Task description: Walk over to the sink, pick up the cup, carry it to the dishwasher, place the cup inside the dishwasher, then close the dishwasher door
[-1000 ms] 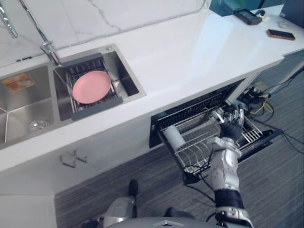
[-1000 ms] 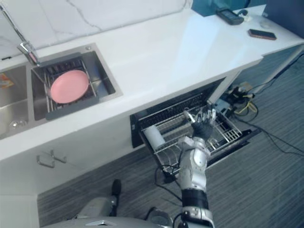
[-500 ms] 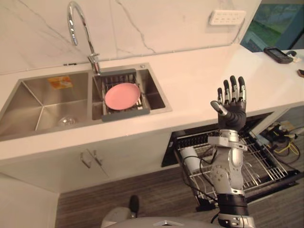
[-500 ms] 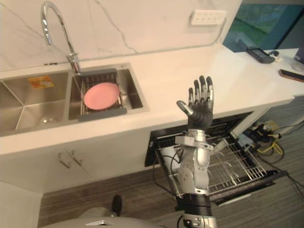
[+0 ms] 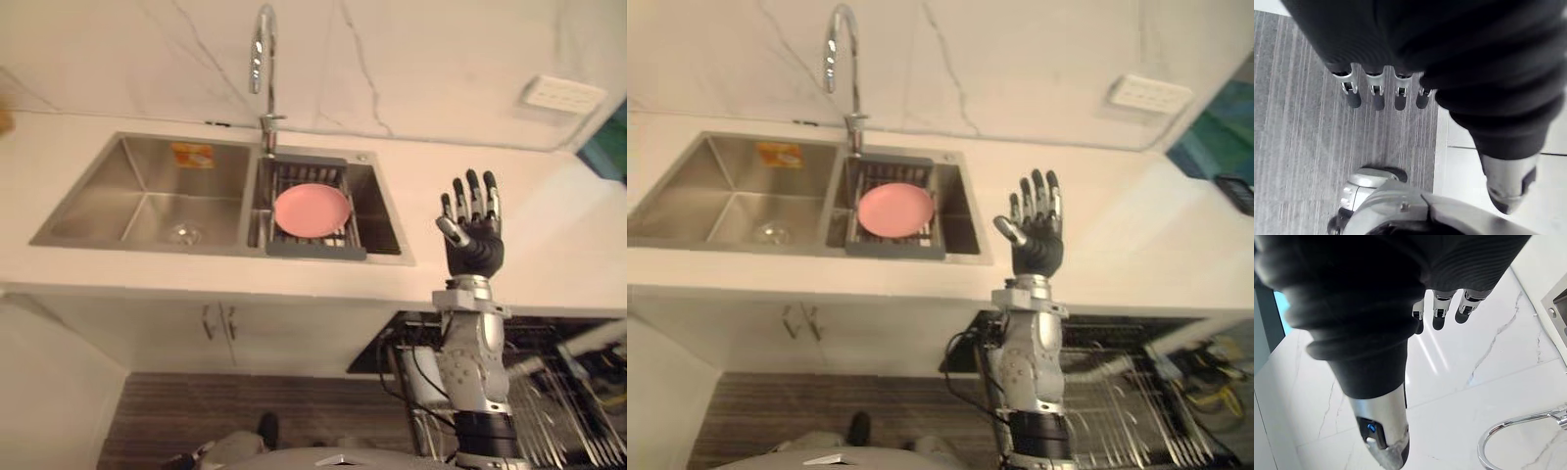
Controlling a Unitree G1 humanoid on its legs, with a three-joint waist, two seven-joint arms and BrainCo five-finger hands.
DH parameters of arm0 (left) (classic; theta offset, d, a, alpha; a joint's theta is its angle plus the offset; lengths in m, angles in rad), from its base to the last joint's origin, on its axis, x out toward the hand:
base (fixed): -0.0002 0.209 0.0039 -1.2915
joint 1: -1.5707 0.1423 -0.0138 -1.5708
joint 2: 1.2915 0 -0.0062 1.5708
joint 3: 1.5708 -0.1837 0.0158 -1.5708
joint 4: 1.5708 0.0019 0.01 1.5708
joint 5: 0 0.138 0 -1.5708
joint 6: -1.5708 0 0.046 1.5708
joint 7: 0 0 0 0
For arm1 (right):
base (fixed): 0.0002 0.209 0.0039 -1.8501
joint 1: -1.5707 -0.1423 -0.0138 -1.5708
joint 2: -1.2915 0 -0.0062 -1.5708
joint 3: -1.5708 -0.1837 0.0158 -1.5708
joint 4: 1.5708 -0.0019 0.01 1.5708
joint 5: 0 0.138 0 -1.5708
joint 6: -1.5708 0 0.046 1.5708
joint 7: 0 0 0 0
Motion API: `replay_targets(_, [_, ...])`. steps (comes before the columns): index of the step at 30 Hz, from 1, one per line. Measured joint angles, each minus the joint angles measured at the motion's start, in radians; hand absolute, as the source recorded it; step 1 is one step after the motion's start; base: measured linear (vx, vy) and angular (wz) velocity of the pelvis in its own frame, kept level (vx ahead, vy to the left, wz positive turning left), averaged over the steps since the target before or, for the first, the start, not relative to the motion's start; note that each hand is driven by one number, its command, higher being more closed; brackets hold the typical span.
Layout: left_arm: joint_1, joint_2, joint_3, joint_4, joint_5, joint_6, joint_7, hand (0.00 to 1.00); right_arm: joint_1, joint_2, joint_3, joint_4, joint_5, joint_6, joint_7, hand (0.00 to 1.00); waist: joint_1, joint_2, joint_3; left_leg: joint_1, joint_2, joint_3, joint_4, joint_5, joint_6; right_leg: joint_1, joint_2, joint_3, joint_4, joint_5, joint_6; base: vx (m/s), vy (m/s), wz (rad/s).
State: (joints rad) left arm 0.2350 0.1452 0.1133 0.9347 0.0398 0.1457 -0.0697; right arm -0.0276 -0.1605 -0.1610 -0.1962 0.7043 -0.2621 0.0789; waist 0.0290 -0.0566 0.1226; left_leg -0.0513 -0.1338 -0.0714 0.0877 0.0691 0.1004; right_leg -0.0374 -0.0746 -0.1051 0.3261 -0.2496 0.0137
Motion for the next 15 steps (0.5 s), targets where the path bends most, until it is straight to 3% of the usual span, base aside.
replay_targets(2, [0.028,-0.007,0.005,-0.018,-0.006,0.000,0.000,0.00,0.000,-0.010,-0.008,0.019,0.006,-0.008,-0.002,0.00,0.018,0.034,0.004,-0.009,0.003,0.017,0.015,-0.040,-0.006,0.018,0.007,0.008,-0.017,0.024,0.009,0.12,-0.013,0.08])
replay_targets(6, [0.084,-0.009,0.013,-0.020,0.006,0.001,0.000,0.00,0.008,-0.008,-0.025,0.018,0.014,-0.019,-0.002,0.00,0.020,0.025,0.002,0.041,0.011,0.024,-0.077,-0.020,-0.010,0.079,0.014,0.009,-0.132,0.092,0.029,0.14,-0.015,-0.10])
replay_targets(9, [0.091,-0.009,0.015,-0.019,0.006,0.009,-0.001,0.00,0.008,-0.007,-0.044,0.018,0.012,-0.011,-0.001,0.00,0.021,0.015,0.004,0.077,0.011,0.029,-0.110,-0.013,-0.012,0.109,0.014,0.013,-0.151,0.099,0.035,0.15,-0.019,-0.07])
replay_targets(11, [0.085,-0.007,0.032,-0.019,0.005,0.007,-0.001,0.00,0.008,-0.008,-0.047,0.019,0.014,0.009,0.010,0.00,0.019,0.013,0.003,0.106,0.011,0.036,-0.143,-0.005,-0.007,0.122,0.014,0.020,-0.155,0.099,0.035,0.10,-0.027,-0.10])
replay_targets(12, [0.031,-0.008,0.039,-0.024,-0.039,0.041,-0.030,0.00,0.007,-0.008,-0.039,0.071,0.036,0.071,0.091,0.00,-0.004,0.013,0.030,0.142,0.006,0.116,-0.171,-0.019,0.011,0.145,-0.008,0.042,-0.161,0.096,0.062,0.00,0.000,0.00])
replay_targets(15, [0.031,-0.008,0.038,-0.024,-0.039,0.041,-0.030,0.00,0.007,-0.008,-0.039,0.071,0.036,0.071,0.091,0.00,-0.005,0.014,0.030,0.144,0.007,0.108,-0.171,-0.019,0.011,0.144,-0.006,0.040,-0.151,0.096,0.062,0.00,-0.005,0.06])
